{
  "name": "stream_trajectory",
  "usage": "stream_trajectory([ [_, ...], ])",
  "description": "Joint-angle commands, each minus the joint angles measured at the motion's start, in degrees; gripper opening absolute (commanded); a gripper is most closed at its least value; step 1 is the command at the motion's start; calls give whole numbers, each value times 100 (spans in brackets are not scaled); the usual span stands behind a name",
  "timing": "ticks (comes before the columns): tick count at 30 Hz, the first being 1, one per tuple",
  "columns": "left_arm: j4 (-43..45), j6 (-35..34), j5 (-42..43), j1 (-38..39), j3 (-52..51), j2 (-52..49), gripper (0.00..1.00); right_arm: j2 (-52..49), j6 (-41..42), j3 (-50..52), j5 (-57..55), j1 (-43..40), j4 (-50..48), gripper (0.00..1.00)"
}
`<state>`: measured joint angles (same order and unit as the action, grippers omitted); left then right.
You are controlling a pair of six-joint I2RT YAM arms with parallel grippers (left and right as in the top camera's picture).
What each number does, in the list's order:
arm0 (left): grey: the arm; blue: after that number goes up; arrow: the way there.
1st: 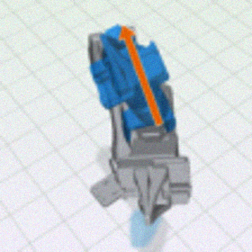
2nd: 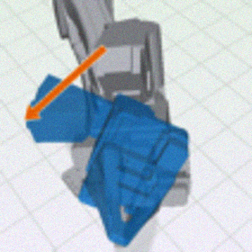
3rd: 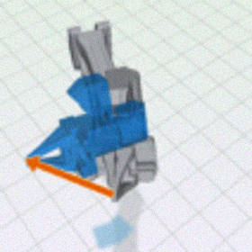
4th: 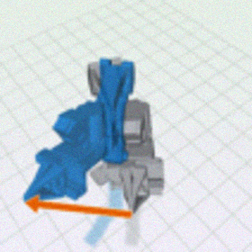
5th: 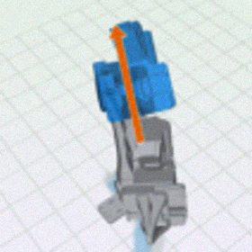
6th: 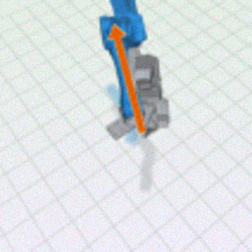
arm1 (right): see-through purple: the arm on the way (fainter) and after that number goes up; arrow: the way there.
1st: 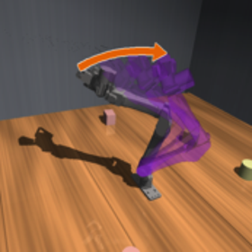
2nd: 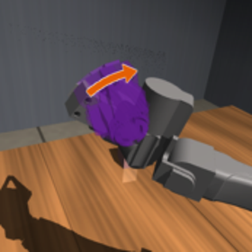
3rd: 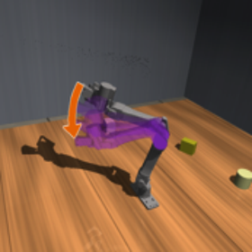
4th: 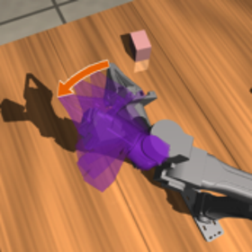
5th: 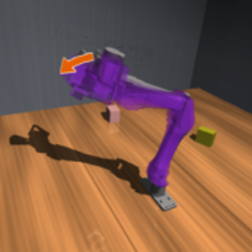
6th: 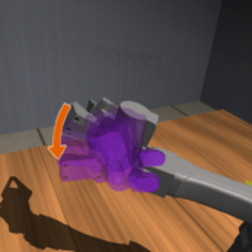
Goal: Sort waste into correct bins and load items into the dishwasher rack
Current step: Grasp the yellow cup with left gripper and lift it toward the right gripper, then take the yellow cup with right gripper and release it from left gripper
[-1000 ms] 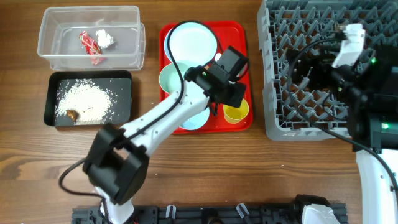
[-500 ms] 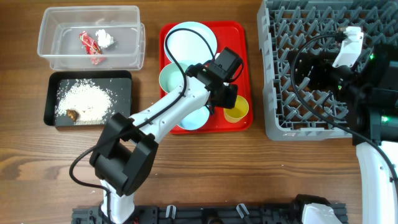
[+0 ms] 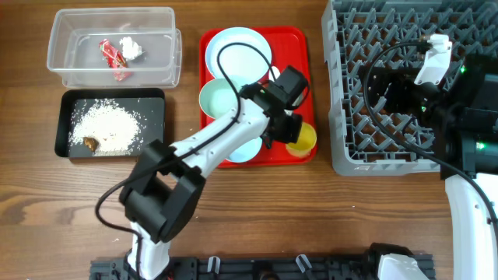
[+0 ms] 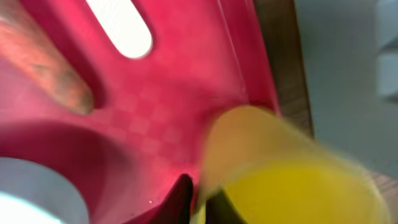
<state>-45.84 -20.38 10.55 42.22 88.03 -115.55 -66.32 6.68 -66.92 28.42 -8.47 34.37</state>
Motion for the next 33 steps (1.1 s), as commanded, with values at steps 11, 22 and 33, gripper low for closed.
stream_trajectory([
  [11, 24, -238, 1958, -1523, 168, 1064, 4, -59, 79, -101, 354, -20, -26, 100],
  [22, 358, 417, 6212, -3635, 166, 1344, 4, -1453, -798, -101, 4581, 522, -1707, 99],
  [33, 389, 669, 6616, -3268, 166, 1344, 4, -2273, -31, -101, 4802, 1547, -4087, 100],
])
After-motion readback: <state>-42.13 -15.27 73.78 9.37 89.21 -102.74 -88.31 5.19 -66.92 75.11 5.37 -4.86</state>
